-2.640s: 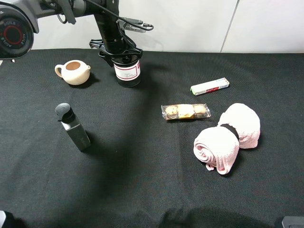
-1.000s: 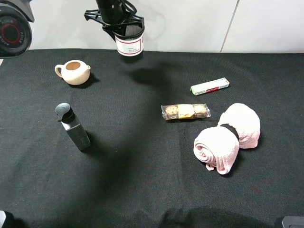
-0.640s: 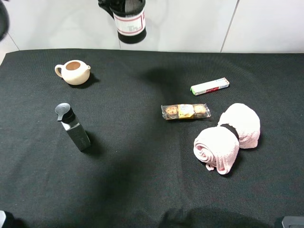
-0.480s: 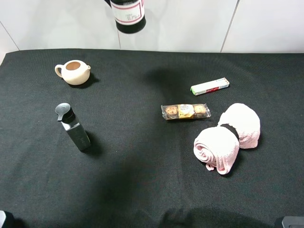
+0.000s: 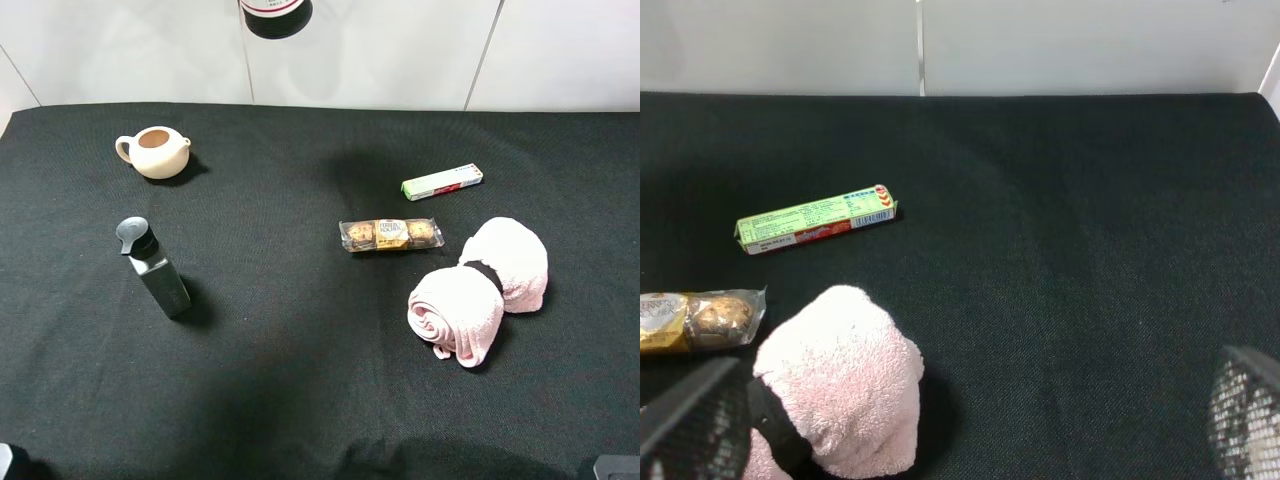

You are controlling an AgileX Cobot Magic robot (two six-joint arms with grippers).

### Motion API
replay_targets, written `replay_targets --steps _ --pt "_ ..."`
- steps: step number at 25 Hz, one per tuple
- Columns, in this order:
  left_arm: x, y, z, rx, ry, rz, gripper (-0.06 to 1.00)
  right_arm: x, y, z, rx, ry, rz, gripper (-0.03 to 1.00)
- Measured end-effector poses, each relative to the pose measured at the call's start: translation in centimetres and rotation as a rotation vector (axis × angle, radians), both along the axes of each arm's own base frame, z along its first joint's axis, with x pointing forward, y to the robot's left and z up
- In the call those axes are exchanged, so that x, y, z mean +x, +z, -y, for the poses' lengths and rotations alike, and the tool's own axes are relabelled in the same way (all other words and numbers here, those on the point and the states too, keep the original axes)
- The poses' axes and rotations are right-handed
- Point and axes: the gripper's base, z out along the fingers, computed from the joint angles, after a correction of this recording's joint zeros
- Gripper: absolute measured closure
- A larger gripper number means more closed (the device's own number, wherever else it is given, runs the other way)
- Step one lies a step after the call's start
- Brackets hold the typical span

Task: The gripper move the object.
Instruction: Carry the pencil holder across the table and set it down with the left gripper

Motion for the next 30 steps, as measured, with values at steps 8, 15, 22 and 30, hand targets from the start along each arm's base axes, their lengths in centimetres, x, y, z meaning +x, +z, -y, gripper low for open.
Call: replay_targets --steps 8,15,22,30 --pt "-0.8 -0.2 1.0 -0.001 -0.024 -0.022 0.78 0.0 0.0 0.0 0.0 0.0 0.0 0.27" --pt "-2.8 -2.0 -0.5 0.103 -0.012 -0.122 0.78 0.0 0.0 0.0 0.0 0.0 0.0 0.27" --pt "-6.9 -0.3 -2.5 0.121 0.004 -0.157 0.78 0.0 0.0 0.0 0.0 0.0 0.0 0.27" --pt "-12.1 -0.1 -5.6 0.176 0.043 -0.208 0.78 0.0 0.0 0.0 0.0 0.0 0.0 0.27"
